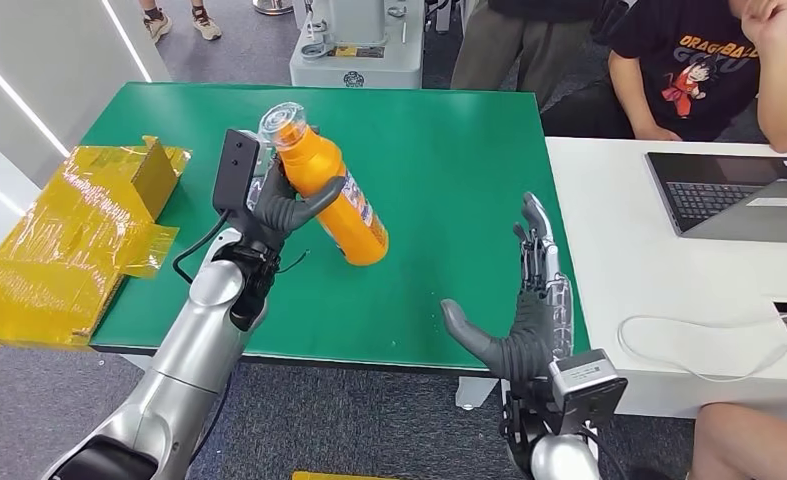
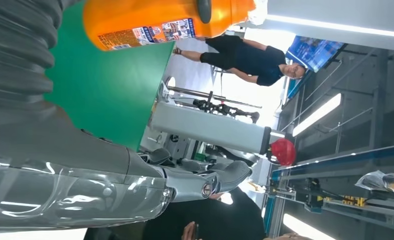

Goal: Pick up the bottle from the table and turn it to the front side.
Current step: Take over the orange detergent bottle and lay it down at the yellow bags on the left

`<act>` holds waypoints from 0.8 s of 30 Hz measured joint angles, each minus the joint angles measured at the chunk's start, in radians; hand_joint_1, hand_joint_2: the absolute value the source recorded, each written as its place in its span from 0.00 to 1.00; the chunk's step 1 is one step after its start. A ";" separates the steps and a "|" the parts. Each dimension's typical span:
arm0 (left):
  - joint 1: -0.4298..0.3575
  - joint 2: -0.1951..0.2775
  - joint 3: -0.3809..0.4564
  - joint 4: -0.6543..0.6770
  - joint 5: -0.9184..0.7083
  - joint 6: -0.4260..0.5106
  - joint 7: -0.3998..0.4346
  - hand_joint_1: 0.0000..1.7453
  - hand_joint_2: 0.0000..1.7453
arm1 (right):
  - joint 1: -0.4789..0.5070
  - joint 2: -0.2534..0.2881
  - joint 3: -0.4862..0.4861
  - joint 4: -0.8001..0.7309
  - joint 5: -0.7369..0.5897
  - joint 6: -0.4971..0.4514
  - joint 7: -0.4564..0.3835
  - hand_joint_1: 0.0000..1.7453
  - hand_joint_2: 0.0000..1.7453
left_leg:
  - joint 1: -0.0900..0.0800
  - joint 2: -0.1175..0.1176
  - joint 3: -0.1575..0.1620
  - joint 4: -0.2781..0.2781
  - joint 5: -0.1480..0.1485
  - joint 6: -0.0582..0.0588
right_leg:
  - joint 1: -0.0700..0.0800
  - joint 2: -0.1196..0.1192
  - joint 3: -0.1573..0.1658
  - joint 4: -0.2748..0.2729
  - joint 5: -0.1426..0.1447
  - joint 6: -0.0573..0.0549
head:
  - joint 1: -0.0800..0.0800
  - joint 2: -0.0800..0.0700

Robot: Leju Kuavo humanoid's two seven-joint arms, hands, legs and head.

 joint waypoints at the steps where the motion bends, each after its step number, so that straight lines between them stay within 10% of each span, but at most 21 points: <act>1: 0.003 0.002 0.002 -0.004 -0.012 0.007 0.001 1.00 1.00 | 0.000 0.000 0.000 -0.004 -0.002 0.008 0.000 0.00 1.00 | 0.000 0.000 0.000 0.000 0.000 0.000 | 0.000 0.000 0.000 0.000 0.000 0.000 | 0.000 0.000; 12: 0.027 0.144 0.051 -0.089 -0.379 0.154 0.003 1.00 1.00 | 0.015 -0.001 0.000 -0.020 -0.010 0.012 -0.023 0.00 1.00 | 0.001 0.001 0.000 0.000 0.001 -0.001 | 0.001 0.001 -0.001 0.001 0.000 -0.001 | 0.000 0.000; 24: -0.128 0.320 0.081 -0.064 -0.787 0.177 0.087 1.00 1.00 | 0.090 -0.004 0.000 -0.069 0.017 -0.025 -0.030 0.00 1.00 | 0.001 0.001 0.000 0.000 0.001 -0.001 | 0.000 0.002 -0.001 0.001 0.000 -0.001 | 0.000 0.000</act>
